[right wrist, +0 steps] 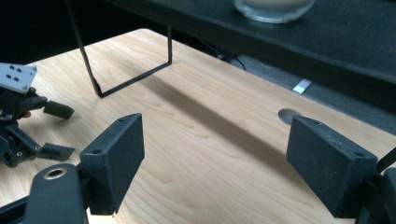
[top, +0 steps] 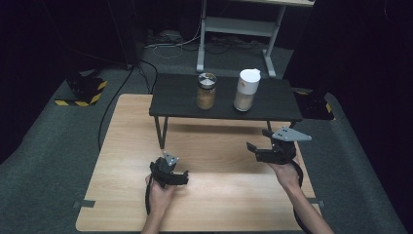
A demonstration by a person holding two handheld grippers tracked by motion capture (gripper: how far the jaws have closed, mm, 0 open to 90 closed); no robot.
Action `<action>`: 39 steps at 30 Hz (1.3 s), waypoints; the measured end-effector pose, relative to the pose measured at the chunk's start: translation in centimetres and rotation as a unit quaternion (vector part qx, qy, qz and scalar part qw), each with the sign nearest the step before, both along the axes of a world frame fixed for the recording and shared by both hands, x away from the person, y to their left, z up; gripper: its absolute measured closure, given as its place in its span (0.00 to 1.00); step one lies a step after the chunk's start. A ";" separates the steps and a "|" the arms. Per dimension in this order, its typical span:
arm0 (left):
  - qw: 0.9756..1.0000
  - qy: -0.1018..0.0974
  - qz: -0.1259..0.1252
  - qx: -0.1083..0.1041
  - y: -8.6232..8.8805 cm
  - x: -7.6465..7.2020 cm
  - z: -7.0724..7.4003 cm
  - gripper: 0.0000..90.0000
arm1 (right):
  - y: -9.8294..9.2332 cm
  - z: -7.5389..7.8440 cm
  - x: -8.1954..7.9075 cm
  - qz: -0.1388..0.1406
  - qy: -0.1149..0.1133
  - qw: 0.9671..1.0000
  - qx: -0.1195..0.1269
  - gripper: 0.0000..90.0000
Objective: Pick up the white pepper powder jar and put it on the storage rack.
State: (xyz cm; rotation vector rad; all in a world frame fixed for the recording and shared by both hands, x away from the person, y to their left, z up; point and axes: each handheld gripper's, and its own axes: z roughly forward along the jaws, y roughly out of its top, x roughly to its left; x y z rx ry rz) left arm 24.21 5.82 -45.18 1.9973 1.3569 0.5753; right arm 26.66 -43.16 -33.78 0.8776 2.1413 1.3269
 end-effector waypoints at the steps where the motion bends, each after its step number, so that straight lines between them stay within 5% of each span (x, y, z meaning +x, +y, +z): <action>1: 1.000 0.000 0.000 0.000 0.0 0.0 0.0 0.04 | 0.0 -0.1 0.0 0.000 0.002 1.000 0.000 0.21; 39: 1.000 0.000 0.000 0.000 0.0 0.0 0.0 0.04 | 0.5 -7.6 0.0 -0.012 0.079 0.997 0.003 0.11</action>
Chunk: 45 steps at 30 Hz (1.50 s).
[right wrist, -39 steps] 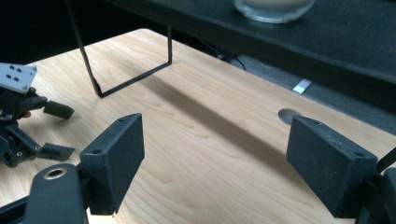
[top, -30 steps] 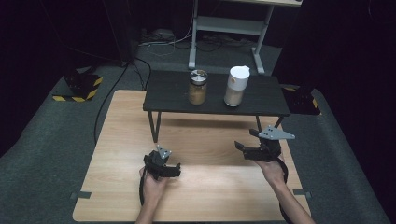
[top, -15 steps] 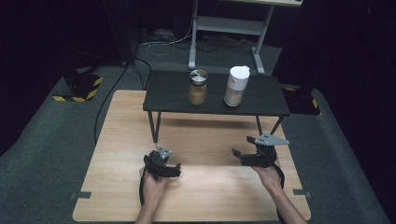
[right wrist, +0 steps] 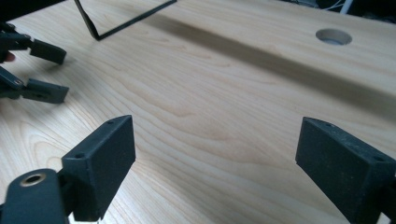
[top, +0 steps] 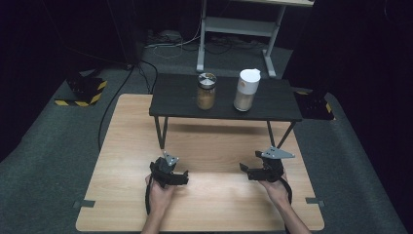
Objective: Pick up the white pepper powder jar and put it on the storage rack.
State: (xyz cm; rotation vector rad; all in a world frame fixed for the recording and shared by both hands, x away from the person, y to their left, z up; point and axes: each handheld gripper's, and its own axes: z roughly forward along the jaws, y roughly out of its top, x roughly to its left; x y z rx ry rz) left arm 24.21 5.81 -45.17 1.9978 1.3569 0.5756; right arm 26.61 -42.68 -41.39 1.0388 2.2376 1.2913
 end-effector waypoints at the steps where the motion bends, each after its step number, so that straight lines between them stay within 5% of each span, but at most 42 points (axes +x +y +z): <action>1: 1.000 0.000 0.000 0.000 0.0 0.0 0.0 0.04 | 0.1 -0.4 -0.1 -0.003 0.000 1.000 0.002 0.10; 18: 1.000 0.000 0.000 0.000 0.0 0.0 0.0 0.04 | 1.4 -4.0 -0.7 0.002 0.033 0.999 -0.027 0.09; 25: 1.000 0.000 0.000 0.000 0.0 0.0 0.0 0.04 | 2.1 -4.0 -1.0 0.003 0.032 0.998 -0.047 0.09; 37: 1.000 0.000 0.000 0.001 0.0 0.0 0.0 0.04 | 3.3 -3.2 -0.2 0.006 0.063 0.995 -0.081 0.10; 45: 1.000 0.000 0.000 0.001 0.0 0.0 0.0 0.04 | 3.7 -3.2 -0.3 0.007 0.056 0.994 -0.091 0.10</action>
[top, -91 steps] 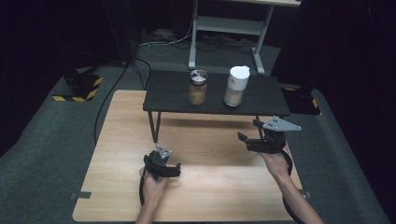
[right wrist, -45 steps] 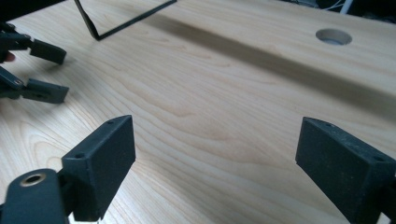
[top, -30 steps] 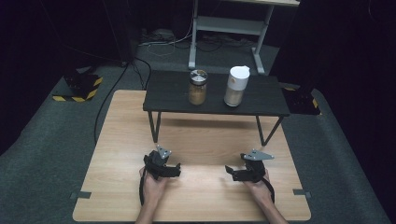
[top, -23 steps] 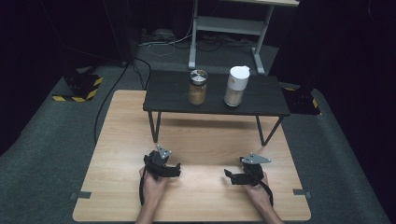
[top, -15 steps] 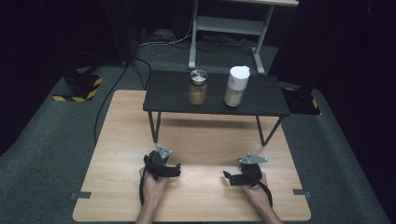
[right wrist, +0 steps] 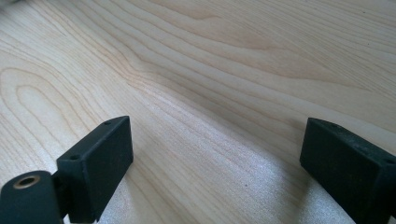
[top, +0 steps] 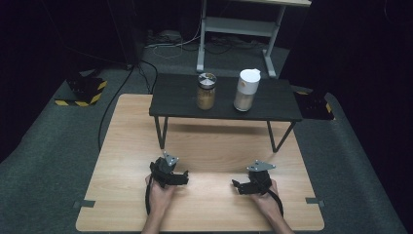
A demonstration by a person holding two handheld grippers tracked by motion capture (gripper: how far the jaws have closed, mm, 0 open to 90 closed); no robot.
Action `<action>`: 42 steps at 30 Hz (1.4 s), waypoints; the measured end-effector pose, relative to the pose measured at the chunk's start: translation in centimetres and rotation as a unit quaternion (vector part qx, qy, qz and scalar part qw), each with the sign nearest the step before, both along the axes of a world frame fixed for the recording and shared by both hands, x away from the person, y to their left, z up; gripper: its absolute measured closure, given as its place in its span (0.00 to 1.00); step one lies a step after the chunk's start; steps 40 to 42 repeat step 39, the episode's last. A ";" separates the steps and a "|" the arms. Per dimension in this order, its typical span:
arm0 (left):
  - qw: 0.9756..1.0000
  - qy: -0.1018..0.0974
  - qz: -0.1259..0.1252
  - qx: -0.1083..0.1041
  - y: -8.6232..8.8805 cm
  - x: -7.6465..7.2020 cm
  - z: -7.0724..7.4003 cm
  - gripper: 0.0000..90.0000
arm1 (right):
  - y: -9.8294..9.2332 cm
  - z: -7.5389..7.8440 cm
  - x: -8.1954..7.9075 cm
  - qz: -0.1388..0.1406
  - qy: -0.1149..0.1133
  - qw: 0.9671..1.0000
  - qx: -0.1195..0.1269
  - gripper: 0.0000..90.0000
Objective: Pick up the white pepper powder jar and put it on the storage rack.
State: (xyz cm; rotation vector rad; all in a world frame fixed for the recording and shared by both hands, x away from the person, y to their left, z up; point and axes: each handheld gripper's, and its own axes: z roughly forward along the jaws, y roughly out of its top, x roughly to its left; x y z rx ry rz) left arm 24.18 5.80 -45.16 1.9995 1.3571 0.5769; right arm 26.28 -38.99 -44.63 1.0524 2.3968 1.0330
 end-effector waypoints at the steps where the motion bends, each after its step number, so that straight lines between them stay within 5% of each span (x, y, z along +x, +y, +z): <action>1: 1.000 0.000 0.000 0.000 0.0 0.0 0.0 0.04 | 0.1 0.0 0.0 0.000 -0.001 1.000 -0.002 0.10; 42: 1.000 0.002 -0.002 -0.003 0.0 0.1 0.0 0.02 | 0.2 0.1 0.2 0.001 0.000 1.000 -0.005 0.08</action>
